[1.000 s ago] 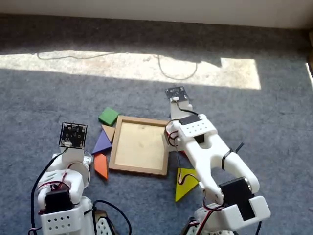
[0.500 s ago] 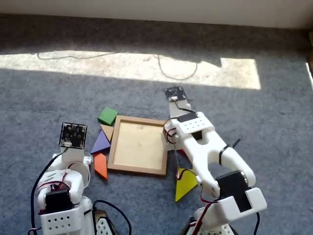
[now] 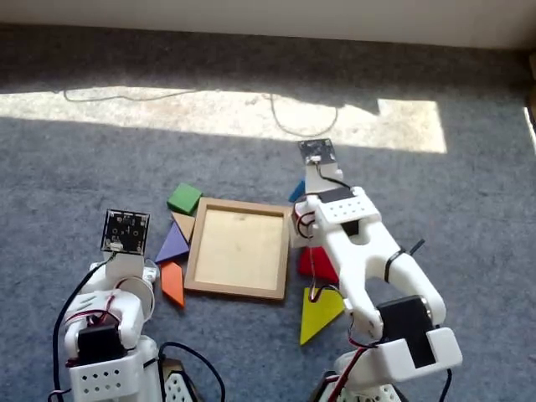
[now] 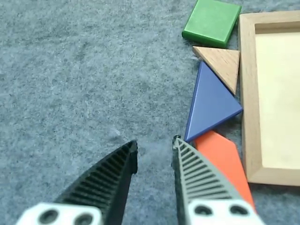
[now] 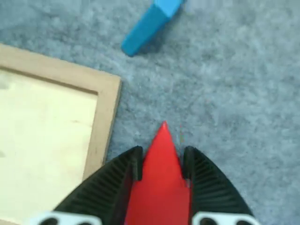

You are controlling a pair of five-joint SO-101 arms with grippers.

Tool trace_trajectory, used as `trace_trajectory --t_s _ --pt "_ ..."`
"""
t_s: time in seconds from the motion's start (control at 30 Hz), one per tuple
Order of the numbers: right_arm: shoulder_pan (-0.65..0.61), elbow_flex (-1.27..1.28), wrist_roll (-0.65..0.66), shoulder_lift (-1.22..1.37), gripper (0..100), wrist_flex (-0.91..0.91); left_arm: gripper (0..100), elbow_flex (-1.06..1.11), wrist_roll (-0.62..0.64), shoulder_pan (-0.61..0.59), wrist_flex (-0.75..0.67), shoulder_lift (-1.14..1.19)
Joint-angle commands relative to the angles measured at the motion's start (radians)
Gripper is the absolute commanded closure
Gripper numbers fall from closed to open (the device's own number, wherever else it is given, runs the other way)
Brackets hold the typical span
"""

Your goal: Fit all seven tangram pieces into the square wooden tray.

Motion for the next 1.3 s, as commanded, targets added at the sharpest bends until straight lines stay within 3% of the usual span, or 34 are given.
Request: trace_trajectory --t_s 0.0,0.1,0.23,0.33,0.5,1.0,1.27 --pt "-0.002 -0.013 -0.003 -0.11 85.9 0.039 86 -0.044 -0.008 -0.015 -0.002 -0.013" --pt "-0.002 -0.013 -0.003 -0.165 81.4 0.093 86 -0.044 -0.008 -0.015 -0.002 -0.013" --pt "-0.015 -0.001 -0.003 -0.232 63.9 0.16 86 -0.045 -0.008 -0.015 -0.002 -0.013" --pt "-0.073 0.05 0.006 -0.254 57.3 0.18 86 -0.045 -0.008 -0.015 -0.002 -0.013" --pt "-0.18 0.148 0.071 -0.246 57.3 0.107 86 -0.045 -0.008 -0.015 -0.002 -0.013" --pt "-0.162 0.209 0.074 -0.122 57.4 -0.045 86 -0.044 -0.008 -0.016 -0.002 -0.013" --pt "-0.16 0.213 0.074 -0.074 57.4 -0.015 86 -0.044 -0.008 -0.016 -0.002 -0.013"
